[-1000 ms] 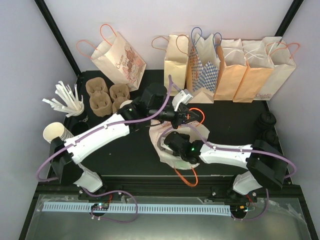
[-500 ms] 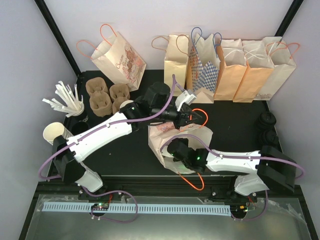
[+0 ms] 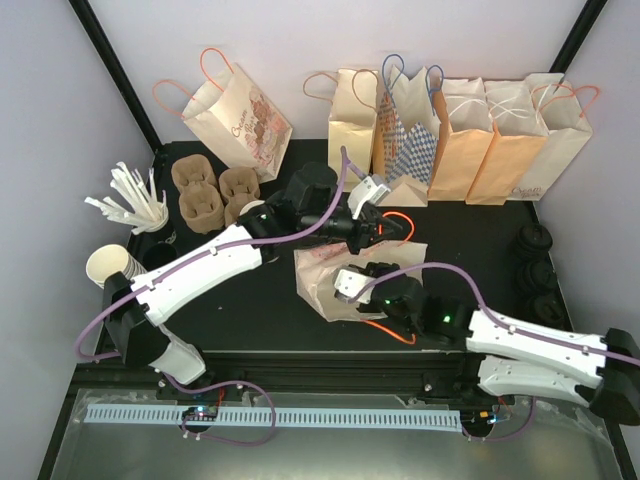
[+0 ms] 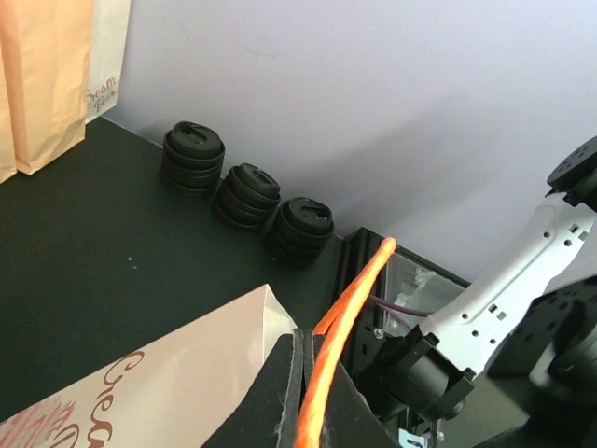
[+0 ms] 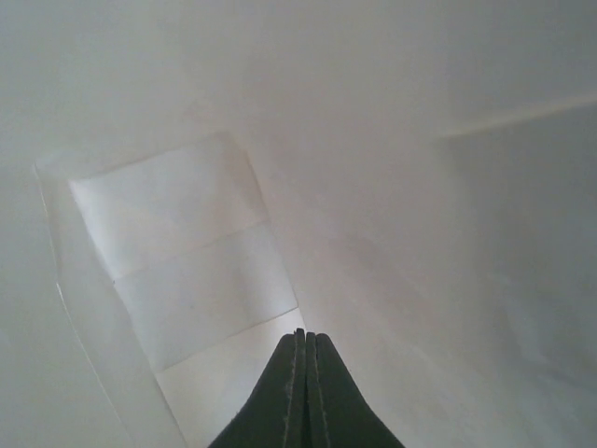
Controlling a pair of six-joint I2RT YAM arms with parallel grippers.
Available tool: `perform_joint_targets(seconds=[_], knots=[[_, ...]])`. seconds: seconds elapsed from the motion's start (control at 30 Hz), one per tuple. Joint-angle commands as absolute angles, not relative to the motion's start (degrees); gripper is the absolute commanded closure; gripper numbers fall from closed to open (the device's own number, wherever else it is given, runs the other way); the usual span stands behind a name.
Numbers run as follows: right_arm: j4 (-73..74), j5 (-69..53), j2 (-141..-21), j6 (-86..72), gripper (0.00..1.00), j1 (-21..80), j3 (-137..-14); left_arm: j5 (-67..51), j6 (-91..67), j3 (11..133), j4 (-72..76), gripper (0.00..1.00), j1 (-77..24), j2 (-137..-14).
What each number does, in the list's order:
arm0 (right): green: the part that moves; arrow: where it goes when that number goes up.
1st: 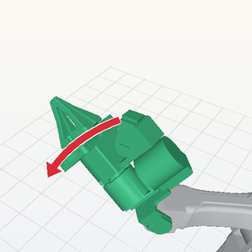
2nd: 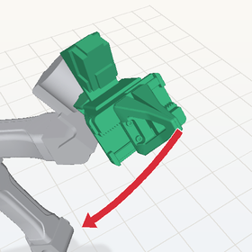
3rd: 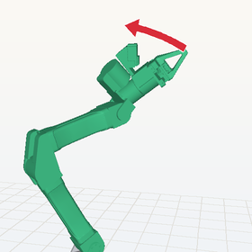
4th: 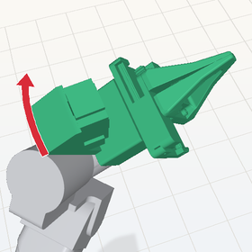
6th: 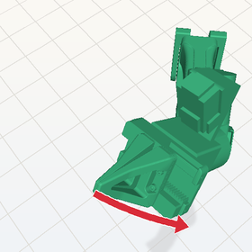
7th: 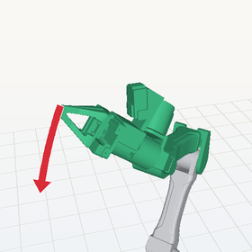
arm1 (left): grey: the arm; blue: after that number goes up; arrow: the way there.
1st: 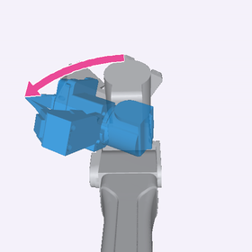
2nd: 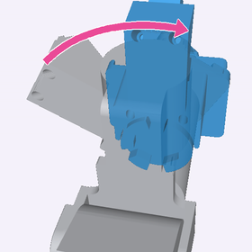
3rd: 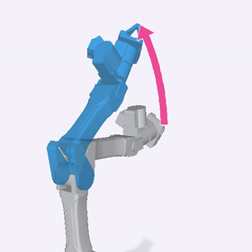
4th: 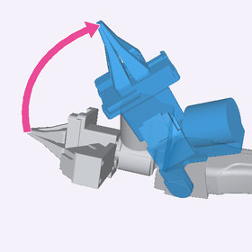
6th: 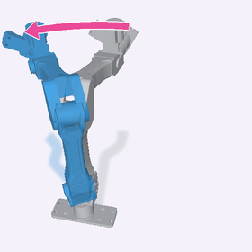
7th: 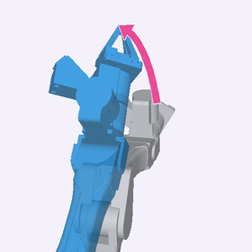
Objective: Pack the takeout coffee
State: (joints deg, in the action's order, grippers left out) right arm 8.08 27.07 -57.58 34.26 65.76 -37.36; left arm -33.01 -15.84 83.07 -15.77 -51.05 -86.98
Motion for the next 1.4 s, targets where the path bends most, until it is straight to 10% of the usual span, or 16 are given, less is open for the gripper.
perform_joint_targets(seconds=[0.0,0.4,0.7,0.8,1.1,1.37], knots=[[13.29,20.61,-51.10,30.21,0.99,65.64,-39.90,-30.63,-15.16,83.93,-13.53,0.98,-50.09,-85.19],[21.06,31.26,-38.28,9.26,0.91,65.46,-50.71,-25.53,-26.13,82.93,-7.59,0.98,-43.81,-86.29],[46.54,37.92,-46.40,-14.63,0.33,56.98,-69.51,-25.49,-25.50,79.82,-6.62,0.98,-42.28,-85.89],[56.71,30.20,-53.22,-18.68,0.27,48.84,-77.30,-25.31,-24.58,79.80,-7.40,0.98,-42.28,-85.78],[61.81,18.12,-67.58,-16.36,0.30,37.27,-82.78,-24.92,-21.77,80.40,-8.46,0.98,-42.28,-84.94],[61.65,17.13,-73.89,-16.01,0.55,33.57,-83.87,-22.75,-17.99,82.72,-10.84,0.97,-42.28,-85.07]])
